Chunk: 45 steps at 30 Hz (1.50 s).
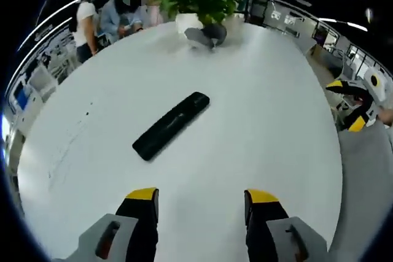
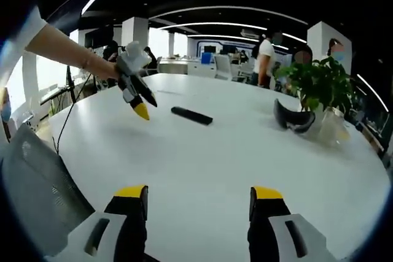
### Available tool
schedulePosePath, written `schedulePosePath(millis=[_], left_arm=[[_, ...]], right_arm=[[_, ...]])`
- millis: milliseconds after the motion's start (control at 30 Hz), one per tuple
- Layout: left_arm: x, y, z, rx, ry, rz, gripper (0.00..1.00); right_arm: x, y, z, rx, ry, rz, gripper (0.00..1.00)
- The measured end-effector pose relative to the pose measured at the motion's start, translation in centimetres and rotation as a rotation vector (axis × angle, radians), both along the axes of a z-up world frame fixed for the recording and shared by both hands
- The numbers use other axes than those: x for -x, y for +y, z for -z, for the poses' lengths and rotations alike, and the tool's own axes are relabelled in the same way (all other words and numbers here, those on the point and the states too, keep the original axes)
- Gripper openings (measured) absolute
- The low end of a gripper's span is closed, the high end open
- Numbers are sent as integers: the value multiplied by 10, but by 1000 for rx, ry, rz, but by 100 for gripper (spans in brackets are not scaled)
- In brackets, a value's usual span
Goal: Press the specified remote control buttons in sequence, fully releasing each button before pressing the next.
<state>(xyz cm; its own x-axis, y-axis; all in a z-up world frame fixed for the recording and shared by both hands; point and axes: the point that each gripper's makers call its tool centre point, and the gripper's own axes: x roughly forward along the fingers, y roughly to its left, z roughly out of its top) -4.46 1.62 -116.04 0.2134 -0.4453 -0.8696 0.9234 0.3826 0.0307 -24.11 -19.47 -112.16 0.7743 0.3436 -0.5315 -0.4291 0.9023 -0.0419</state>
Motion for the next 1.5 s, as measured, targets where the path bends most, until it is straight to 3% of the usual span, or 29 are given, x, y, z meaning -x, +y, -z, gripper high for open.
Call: schedulePosePath(millis=[133,367,500,633,933,967,1067,1100,1233,1500], left_arm=[[-20,-6,-4,-97,-34,111,51],[-56,-26,-5,-200,-81,235,47],[-67,-33,2,-263,-104,312,45],[-73,-37,13,-318,-107,379,35],[-84,-50,25,-296,-67,403,35],[-82,-50,32,-282,1,403,32],[-70,-49,34,-255,92,370,25],[-76,-50,32,-261,46,392,25],[-68,-49,30,-261,18,397,24],[-44,-44,31,-259,37,403,23]], right_arm=[[1,1,2,2,10,-8,65],[2,1,5,9,29,-12,62],[4,1,8,15,44,-15,61],[5,2,11,23,57,-29,59],[9,7,17,27,97,-62,53],[10,8,17,29,98,-64,53],[10,8,18,33,100,-68,52],[10,8,18,32,101,-68,52],[10,8,18,33,100,-72,51],[10,9,16,31,89,-73,50]])
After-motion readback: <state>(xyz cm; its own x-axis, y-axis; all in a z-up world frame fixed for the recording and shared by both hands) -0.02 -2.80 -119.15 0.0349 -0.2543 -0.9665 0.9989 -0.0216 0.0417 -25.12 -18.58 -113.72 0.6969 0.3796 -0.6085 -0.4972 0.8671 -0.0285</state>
